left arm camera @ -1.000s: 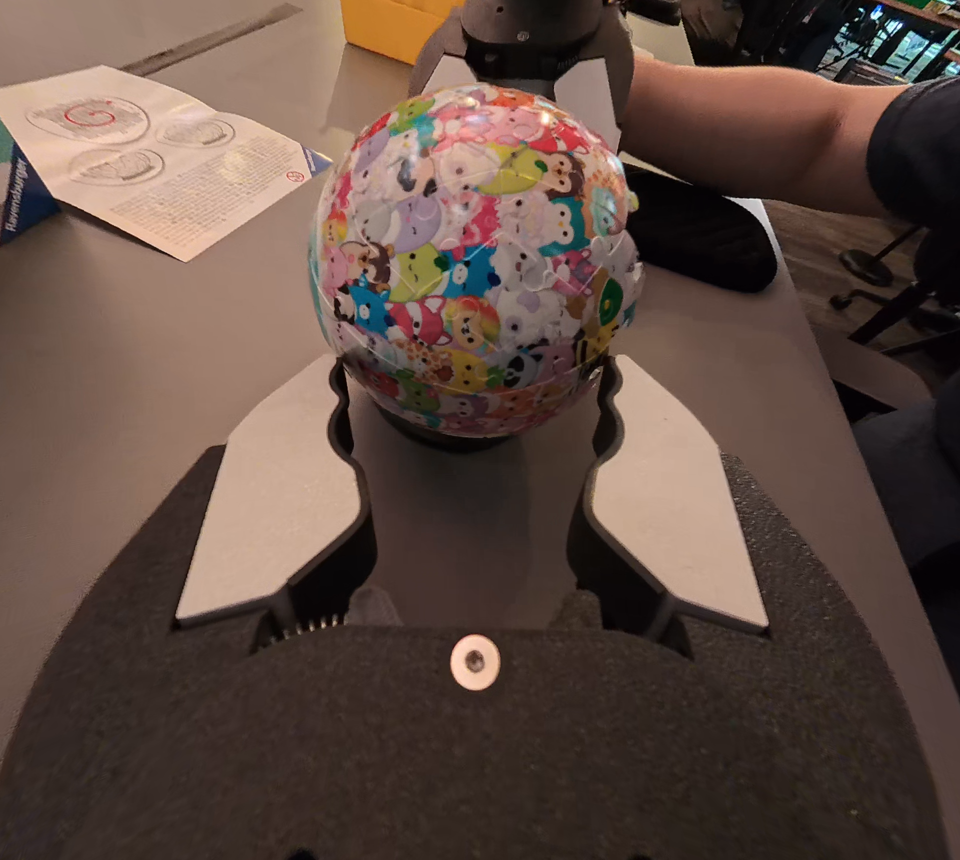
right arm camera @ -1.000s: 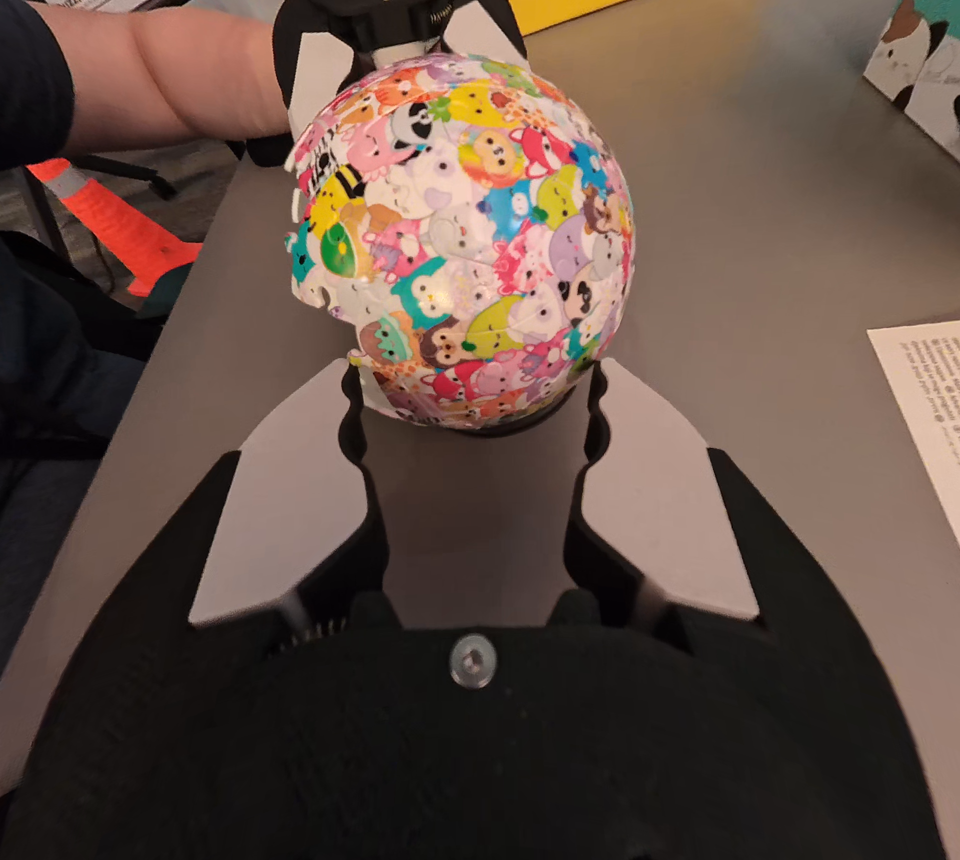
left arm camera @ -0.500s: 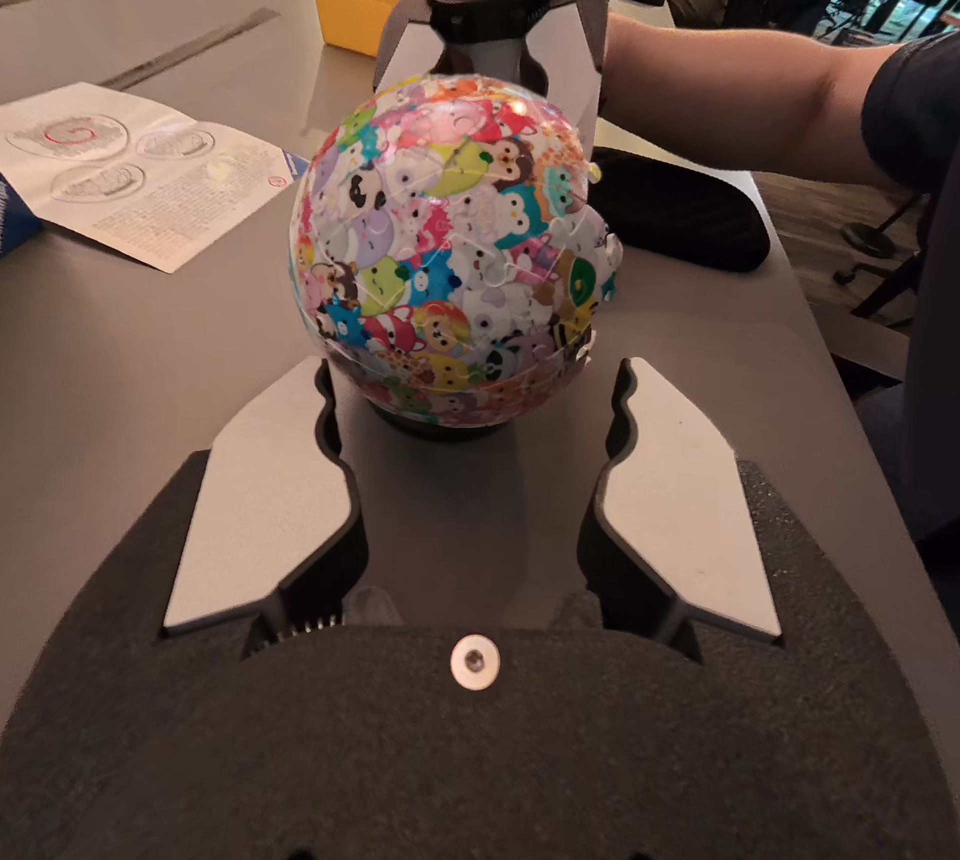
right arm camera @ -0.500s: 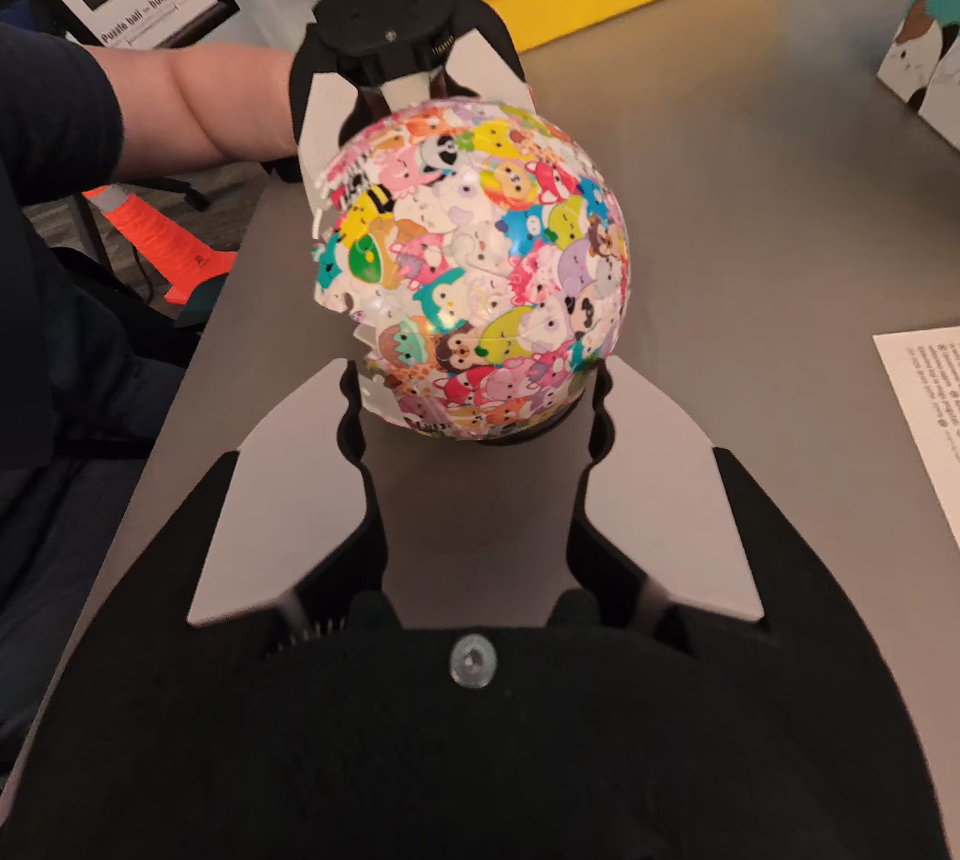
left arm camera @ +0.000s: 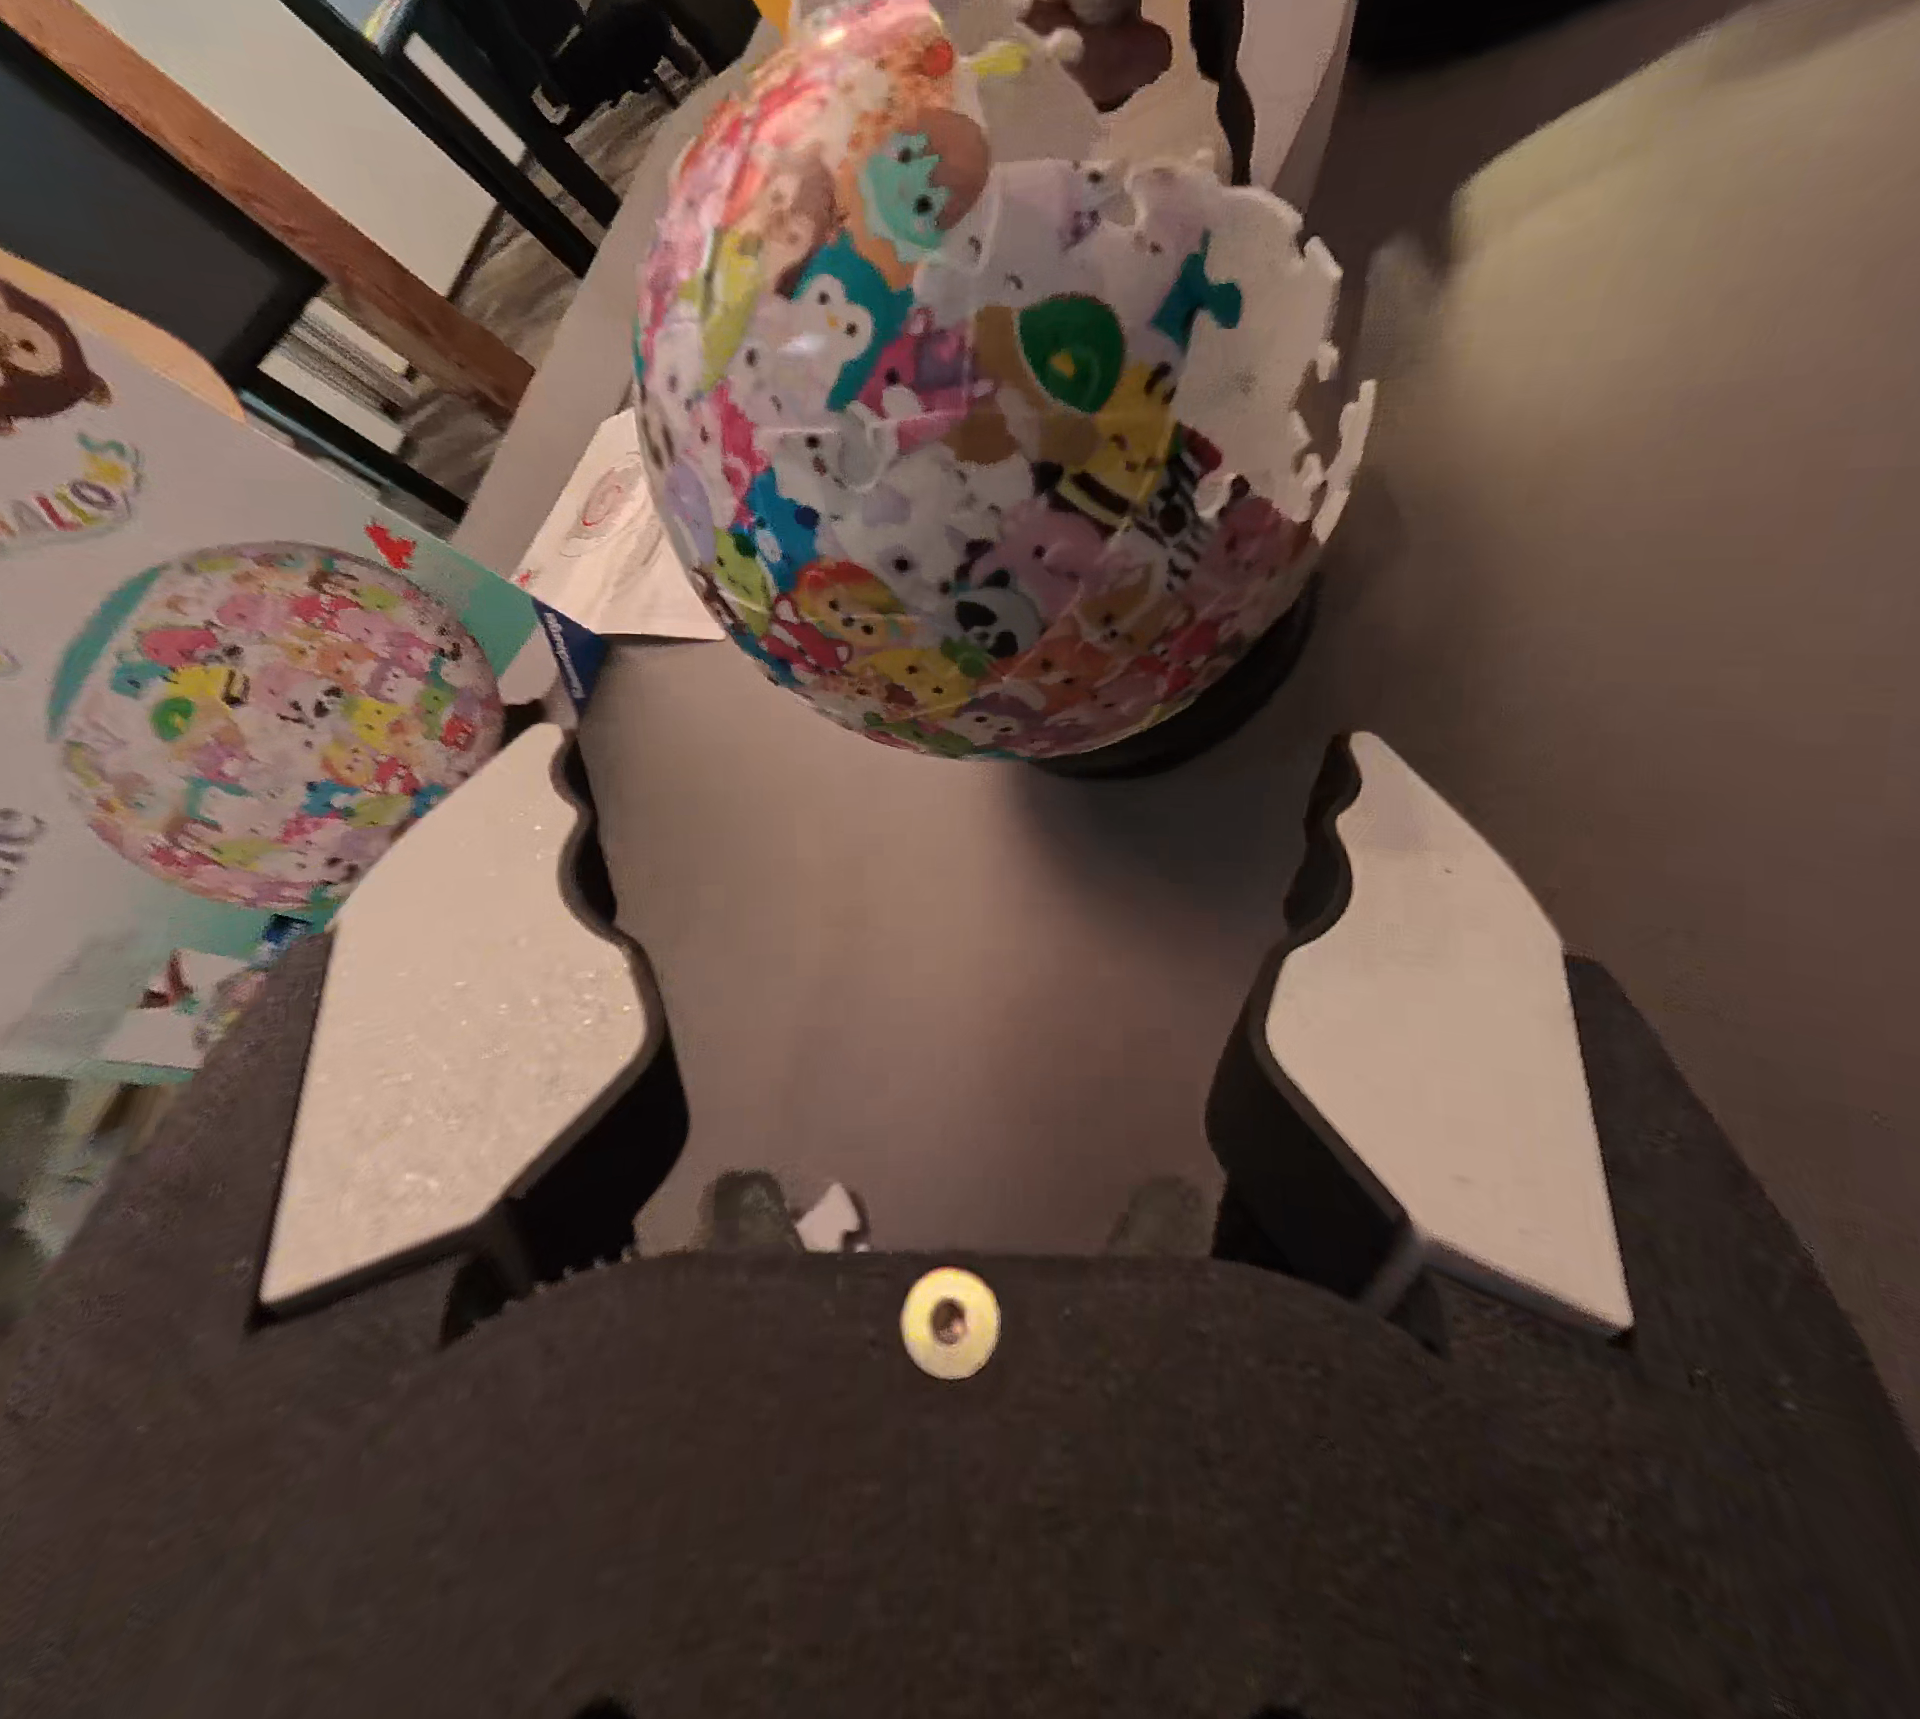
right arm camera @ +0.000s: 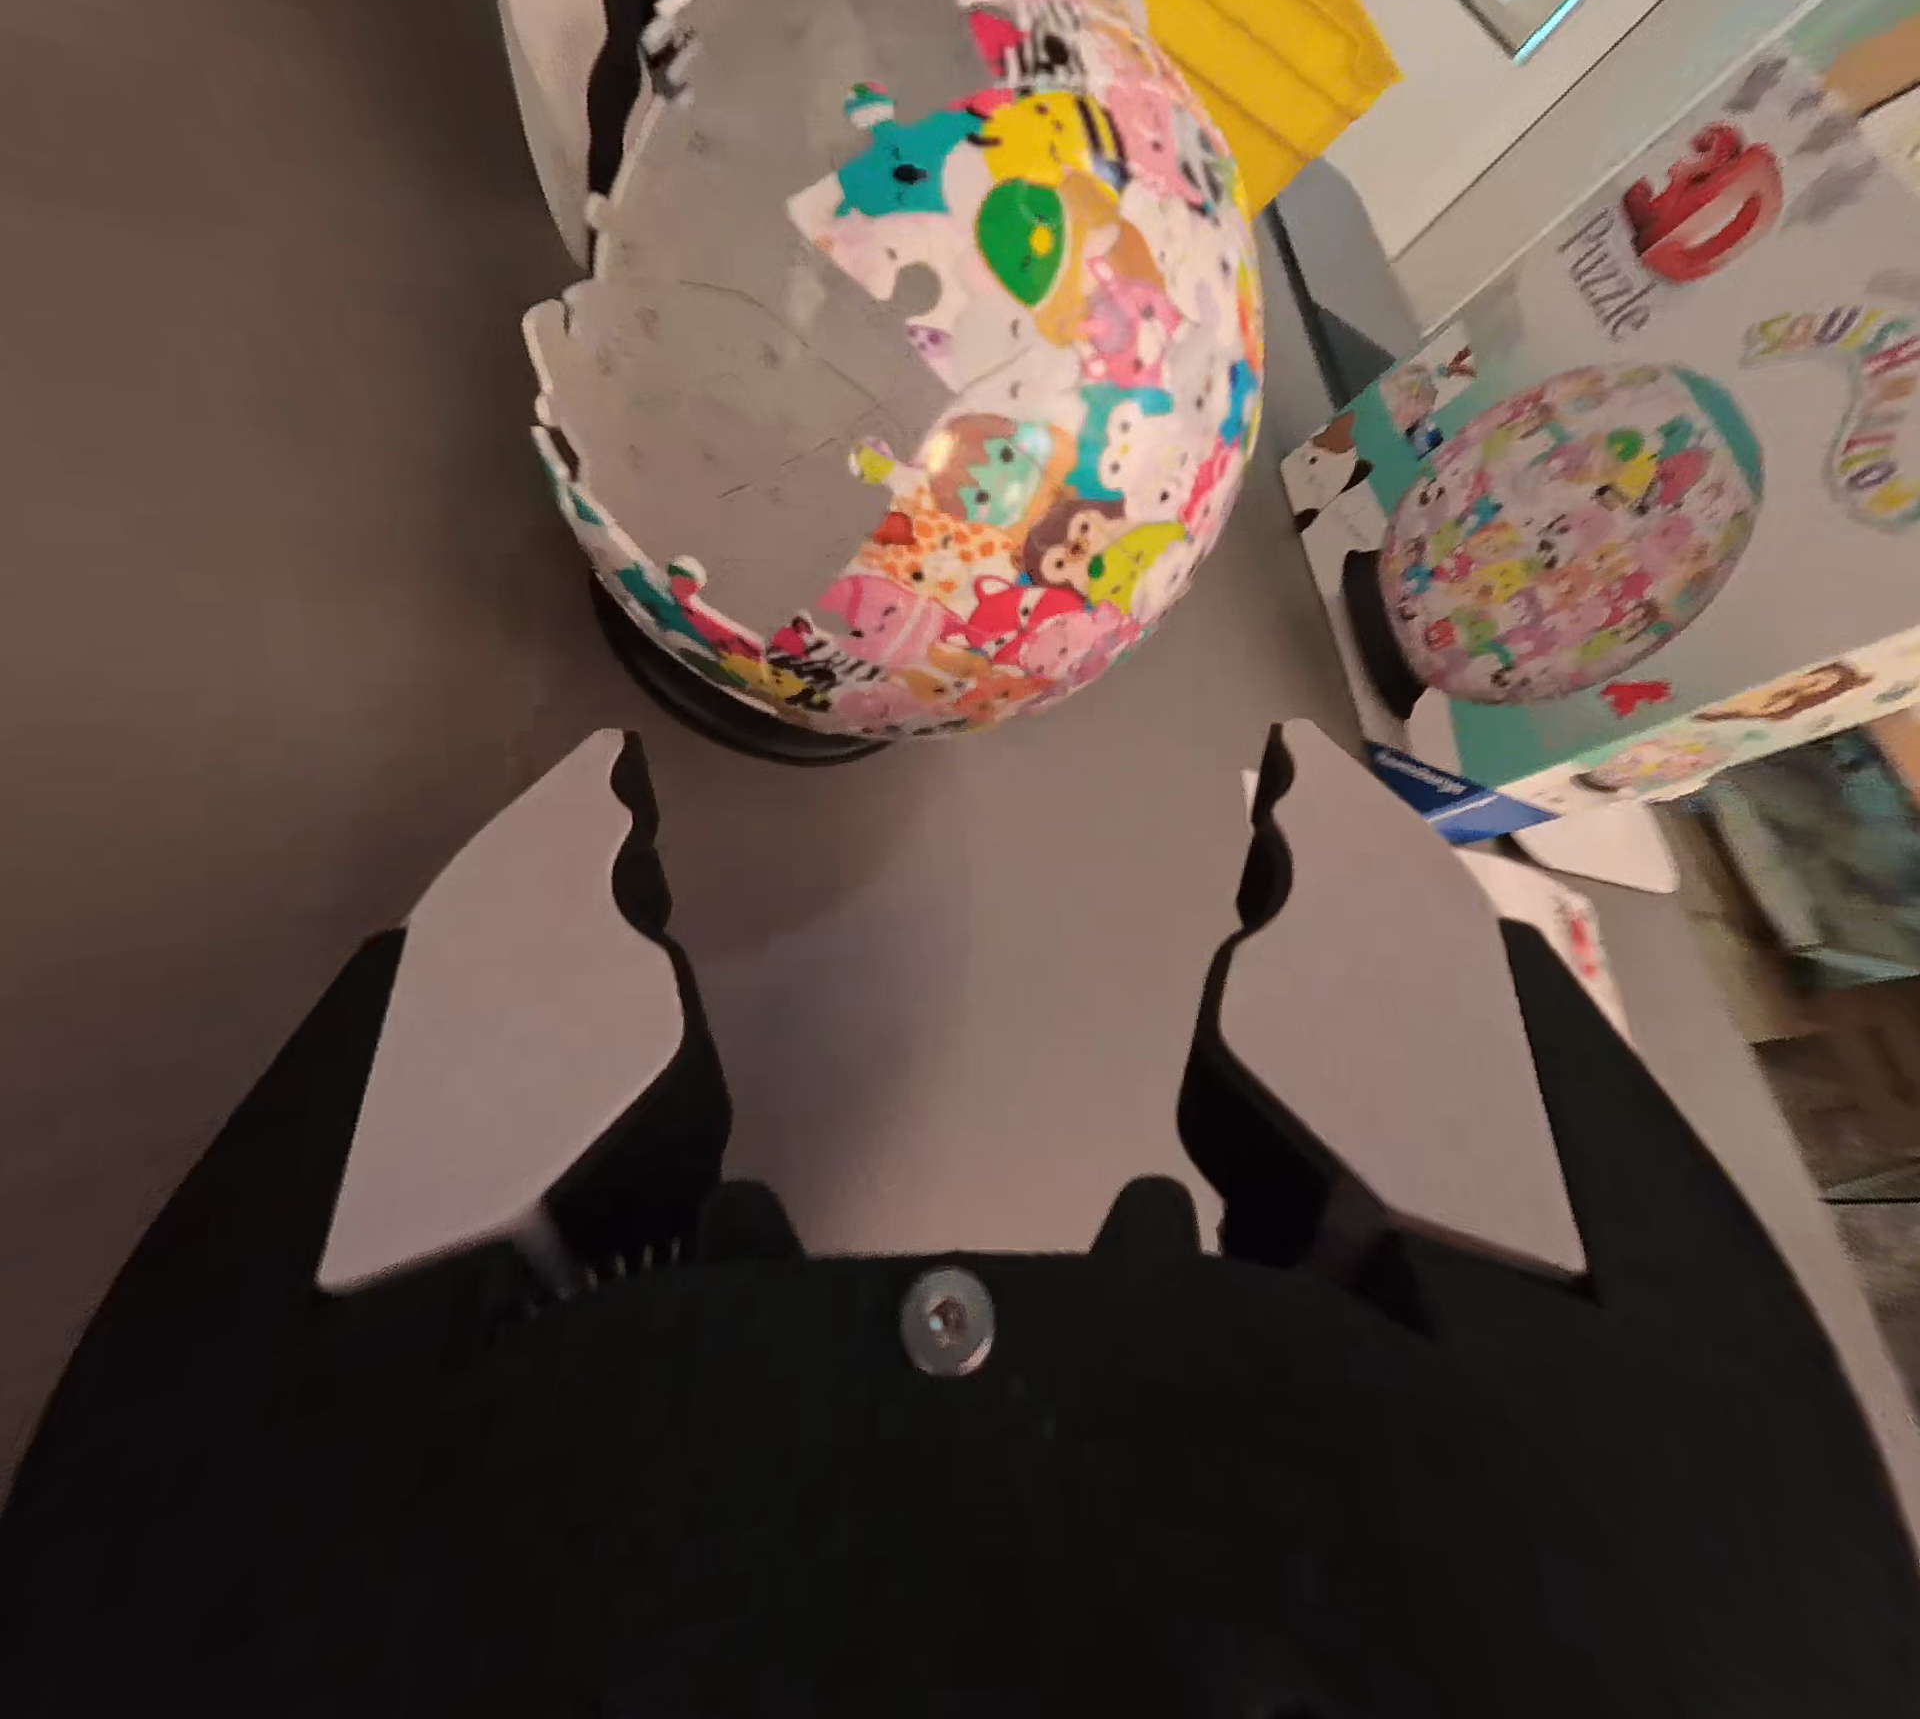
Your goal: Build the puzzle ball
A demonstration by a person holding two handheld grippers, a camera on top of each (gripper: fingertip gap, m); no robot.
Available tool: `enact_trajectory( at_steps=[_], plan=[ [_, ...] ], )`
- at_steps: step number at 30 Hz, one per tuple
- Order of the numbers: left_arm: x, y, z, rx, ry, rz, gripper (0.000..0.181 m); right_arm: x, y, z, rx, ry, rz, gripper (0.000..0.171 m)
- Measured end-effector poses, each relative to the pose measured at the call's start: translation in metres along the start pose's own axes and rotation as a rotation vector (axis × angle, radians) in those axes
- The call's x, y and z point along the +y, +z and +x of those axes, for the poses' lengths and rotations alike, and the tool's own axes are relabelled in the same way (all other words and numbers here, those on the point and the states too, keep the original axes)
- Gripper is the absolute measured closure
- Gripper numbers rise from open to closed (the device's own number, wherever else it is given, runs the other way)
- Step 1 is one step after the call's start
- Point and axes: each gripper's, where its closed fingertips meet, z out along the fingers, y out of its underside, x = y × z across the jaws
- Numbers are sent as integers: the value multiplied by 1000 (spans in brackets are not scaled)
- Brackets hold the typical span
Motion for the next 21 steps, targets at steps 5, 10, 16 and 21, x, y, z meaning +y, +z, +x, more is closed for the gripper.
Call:
enact_trajectory(
  at_steps=[5,10,16,21],
  plan=[
    [-2,11,2,-10,100,3,59,-1,15,-2,24,-75,-9,62],
    [-3,18,7,7,104,9,65,-2,23,0,39,-82,-14,65],
    [-13,19,8,20,56,41,71,-5,24,-6,-14,-45,6,69],
    [-17,17,10,40,-11,50,72,-9,22,-10,-83,18,12,70]
  ],
)
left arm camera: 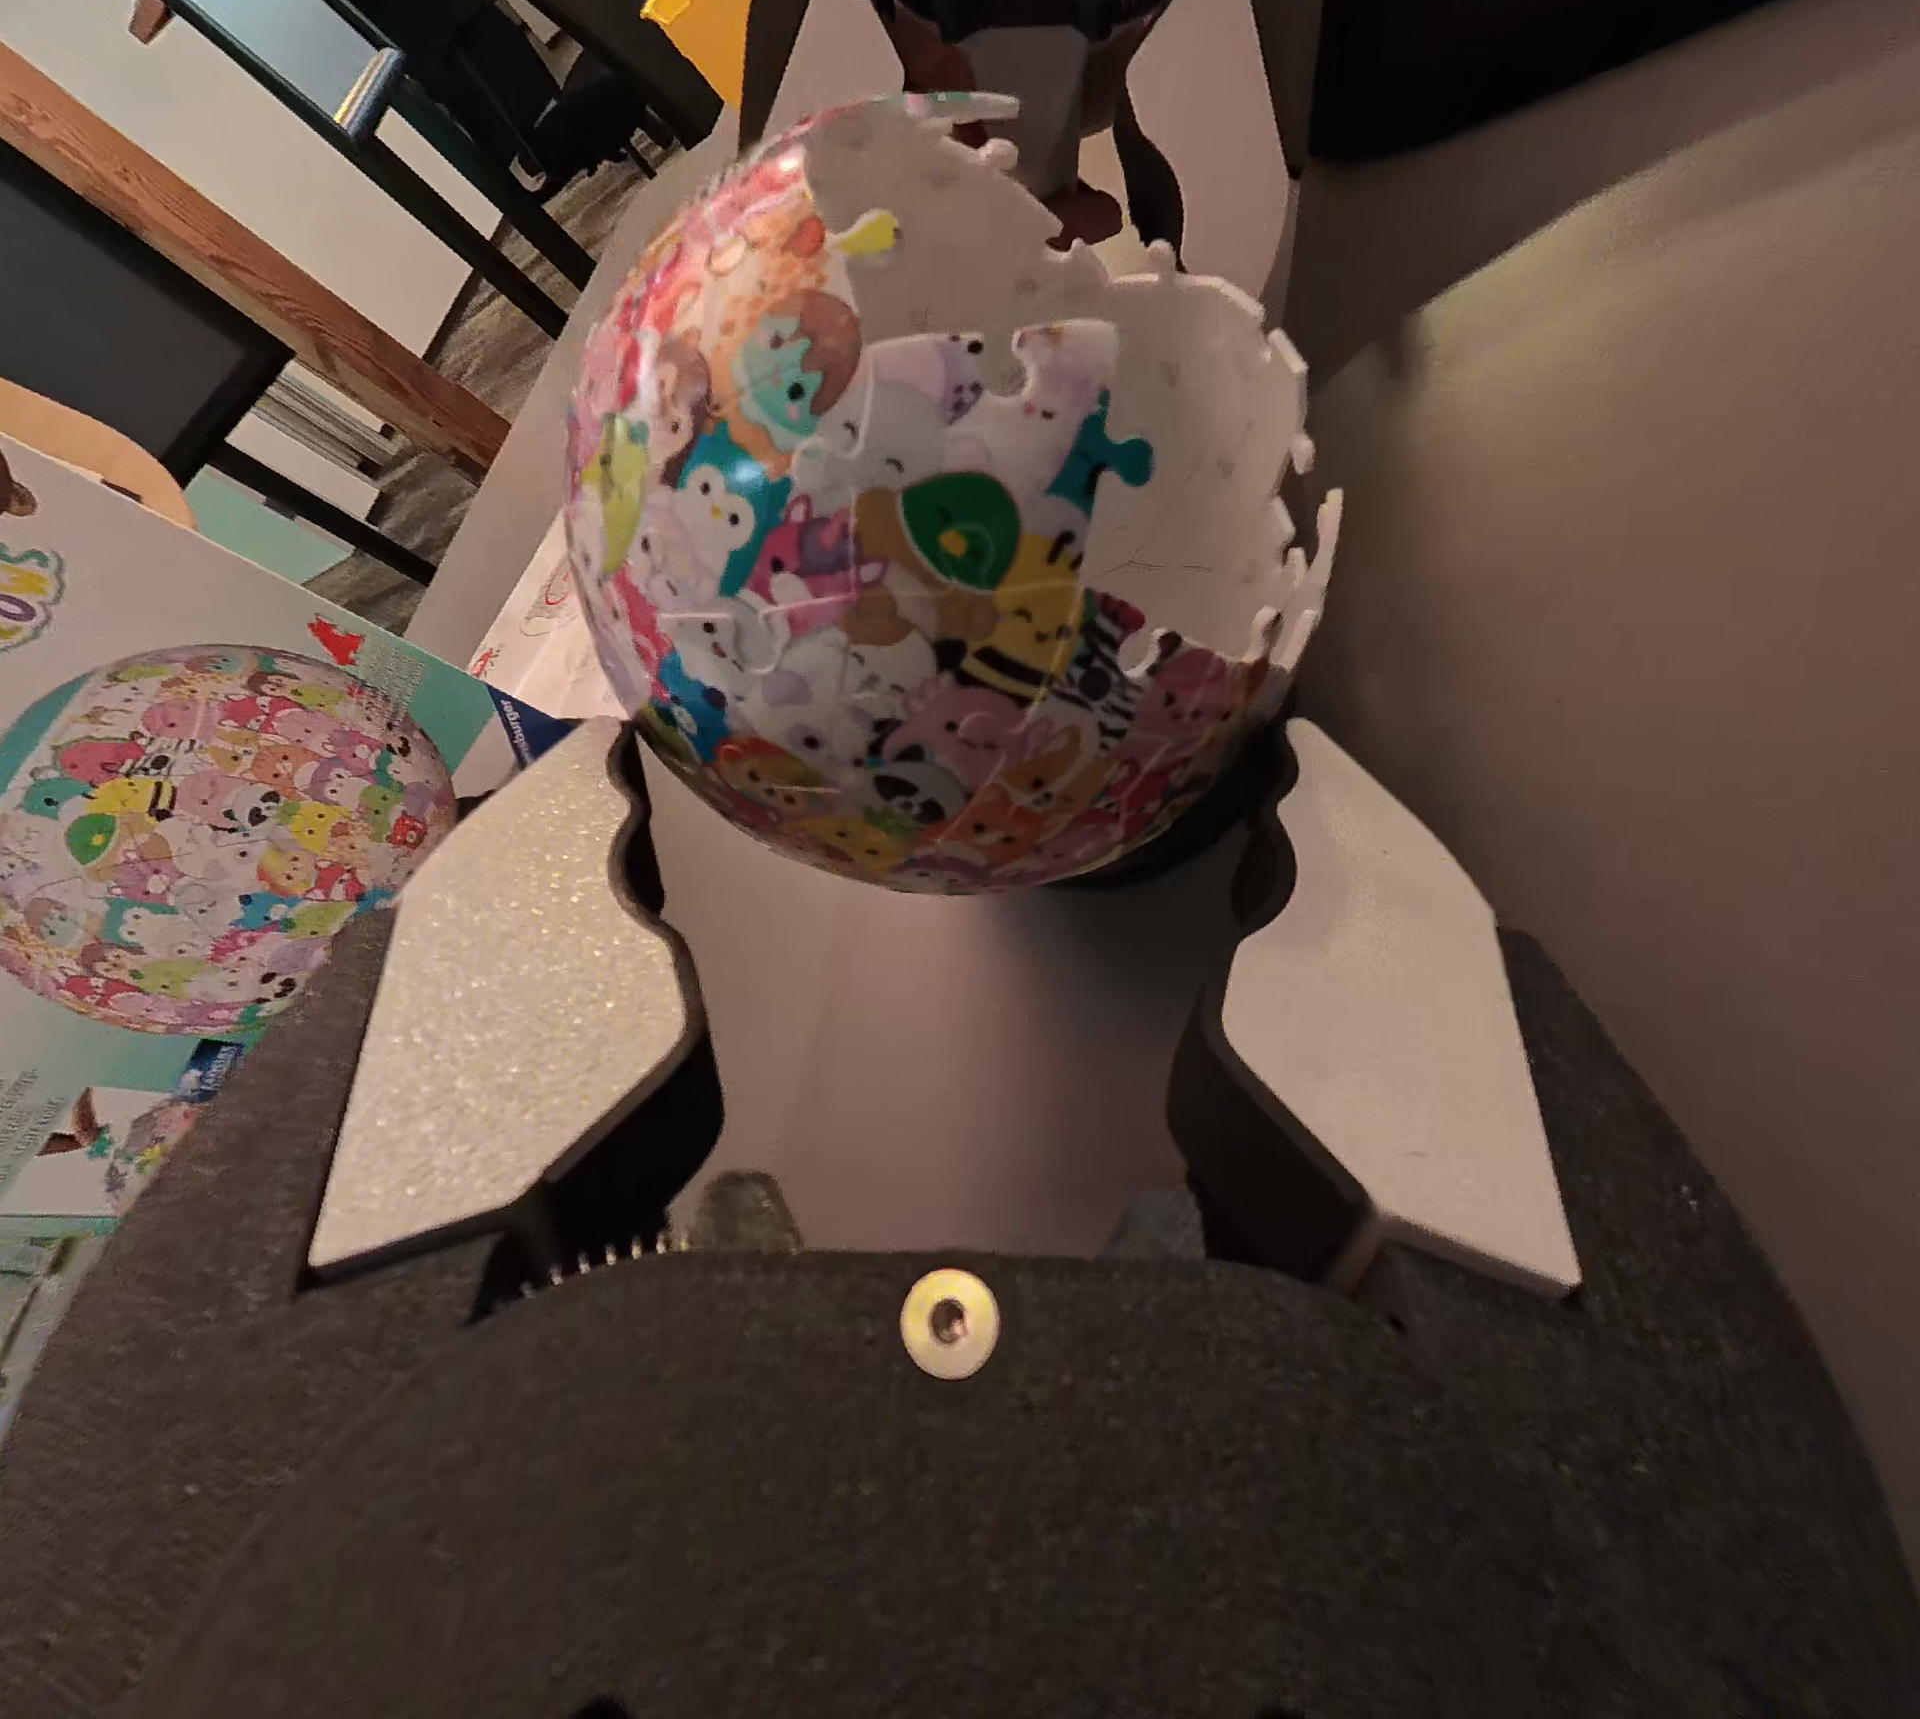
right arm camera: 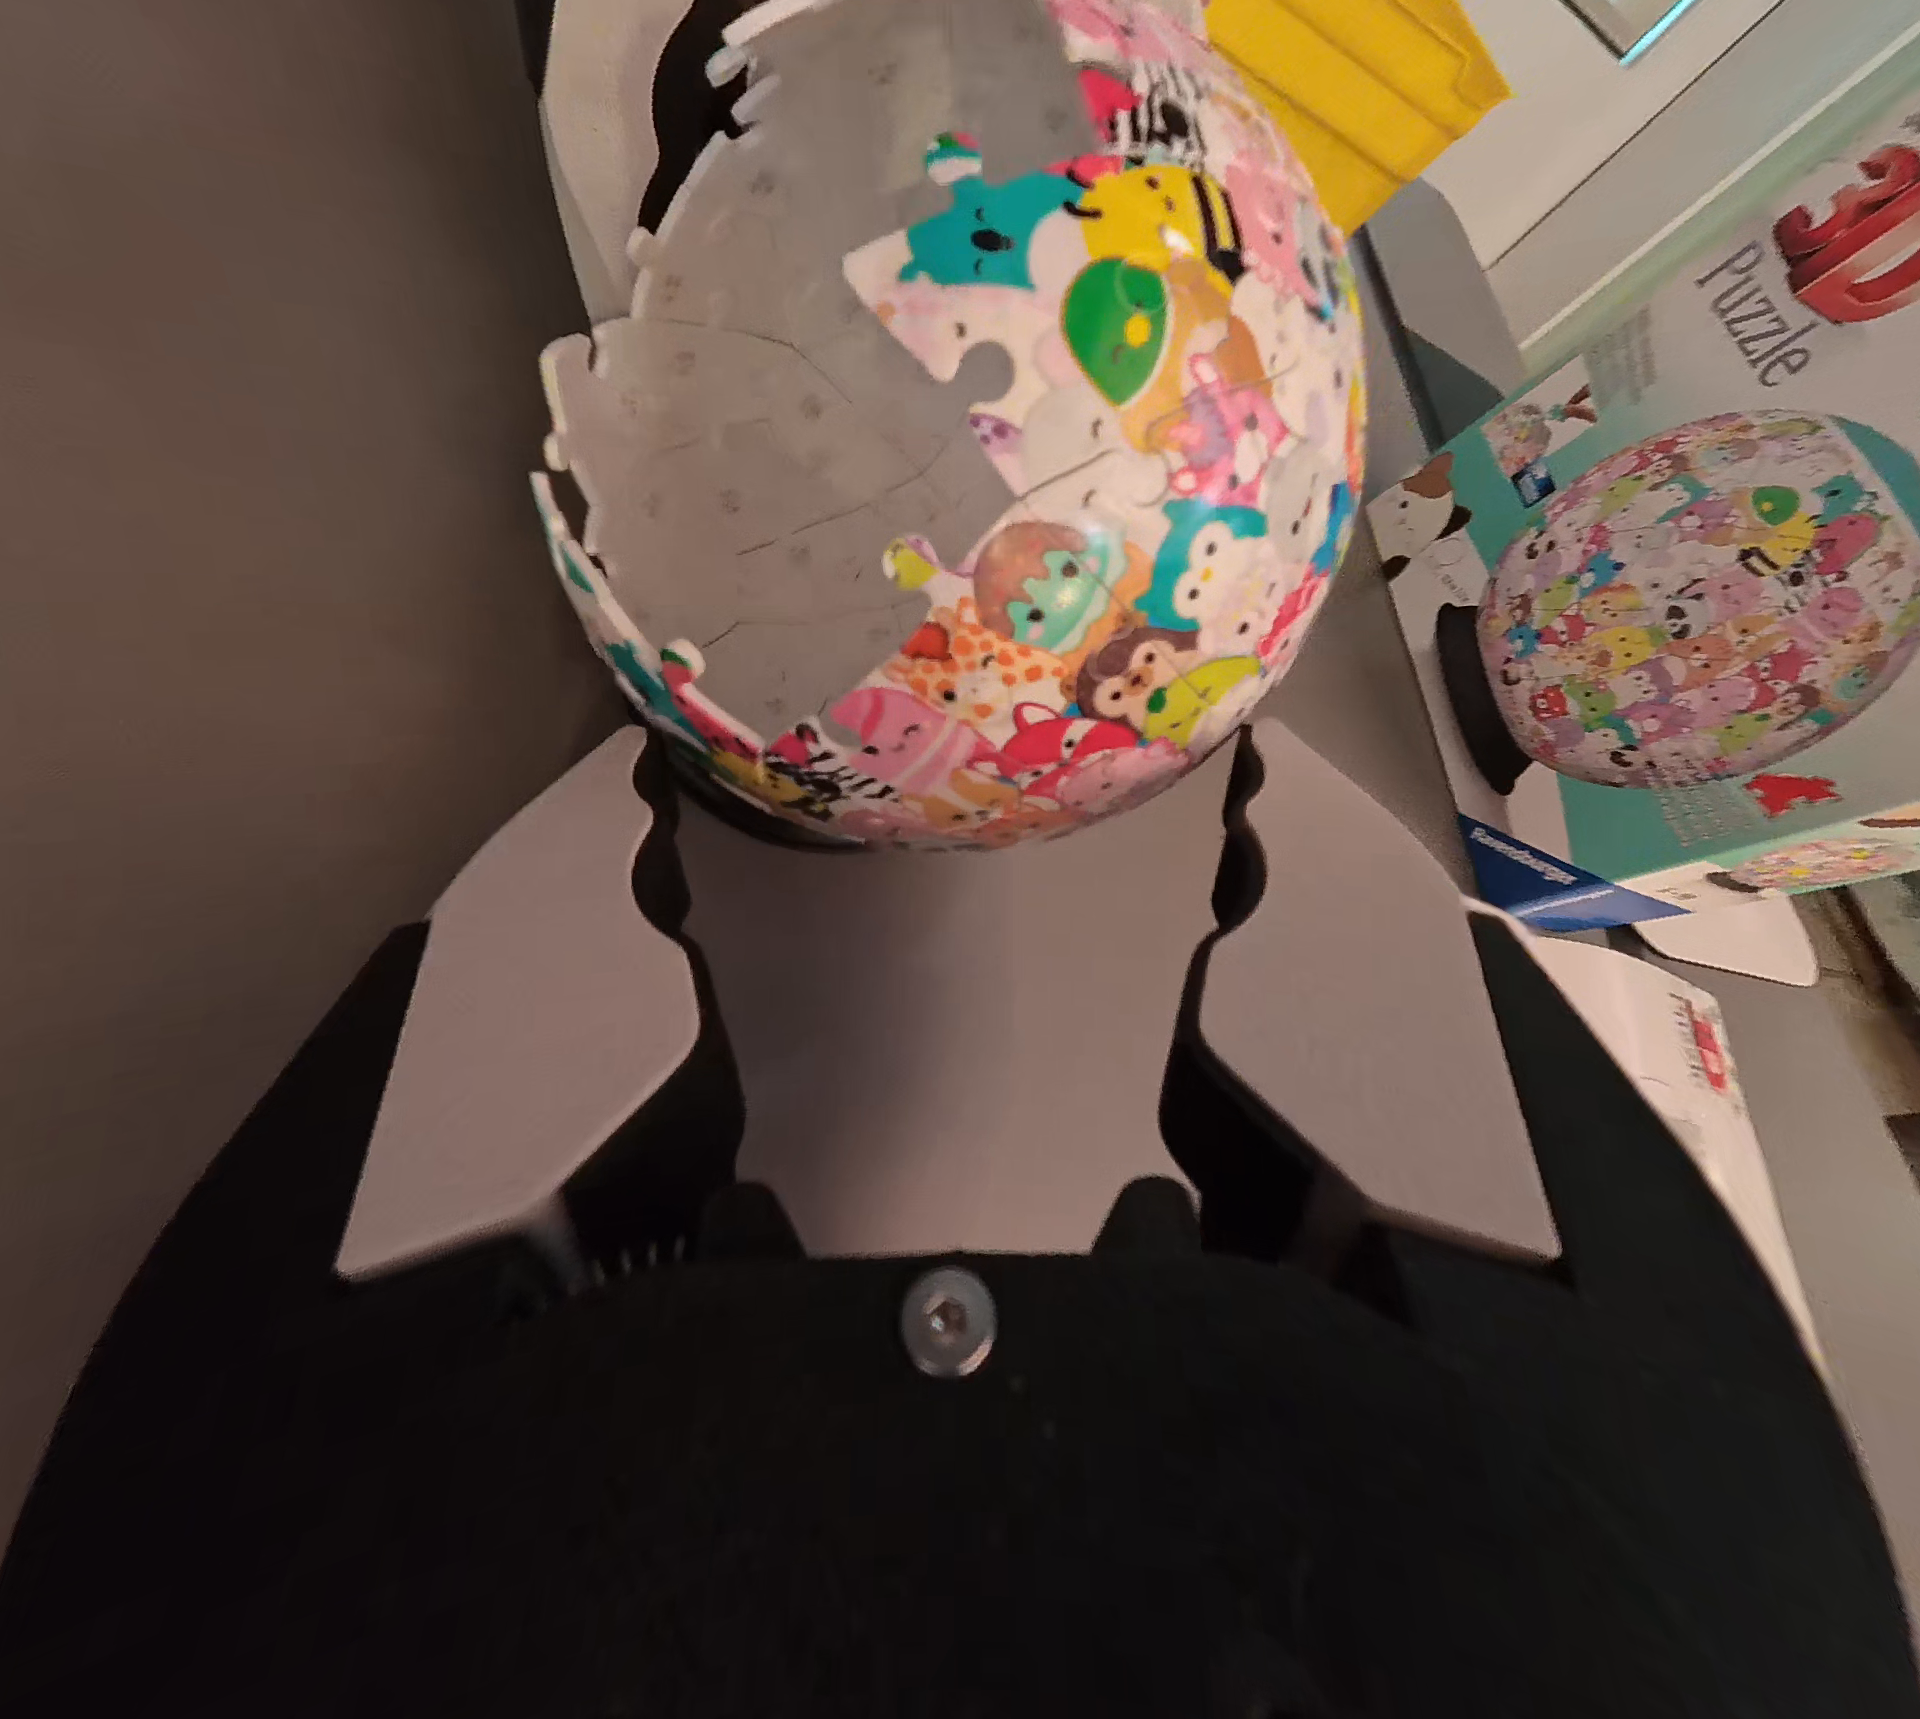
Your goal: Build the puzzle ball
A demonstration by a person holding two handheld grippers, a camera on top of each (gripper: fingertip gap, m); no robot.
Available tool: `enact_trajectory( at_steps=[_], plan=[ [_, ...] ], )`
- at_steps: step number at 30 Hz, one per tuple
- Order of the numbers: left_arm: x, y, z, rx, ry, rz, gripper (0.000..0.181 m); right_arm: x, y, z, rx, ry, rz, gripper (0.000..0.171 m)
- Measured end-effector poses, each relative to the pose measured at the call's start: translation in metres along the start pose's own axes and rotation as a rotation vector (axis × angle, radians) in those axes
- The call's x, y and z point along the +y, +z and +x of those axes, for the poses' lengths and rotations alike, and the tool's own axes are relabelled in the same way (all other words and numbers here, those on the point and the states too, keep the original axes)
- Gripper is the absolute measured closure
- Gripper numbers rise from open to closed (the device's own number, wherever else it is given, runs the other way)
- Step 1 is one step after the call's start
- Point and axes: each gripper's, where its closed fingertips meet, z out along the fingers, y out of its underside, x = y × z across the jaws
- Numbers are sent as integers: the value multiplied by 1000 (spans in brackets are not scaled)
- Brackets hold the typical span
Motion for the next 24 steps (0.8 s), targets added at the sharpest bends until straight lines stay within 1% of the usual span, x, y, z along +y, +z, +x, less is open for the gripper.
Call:
enact_trajectory(
  at_steps=[7,10,17,21,24],
  plan=[
    [-5,-2,2,29,-92,3,71,1,0,-3,-105,99,-7,70],
    [-5,-2,2,23,-87,-3,71,1,1,-3,-119,104,-11,70],
    [1,-5,4,21,-66,-18,72,2,0,-2,-89,93,-27,69],
    [9,-5,2,18,-50,-32,72,11,-4,-2,-49,130,-64,69],
    [7,-5,4,27,-33,-28,75,15,-5,-4,-21,161,-79,69]
  ],
)
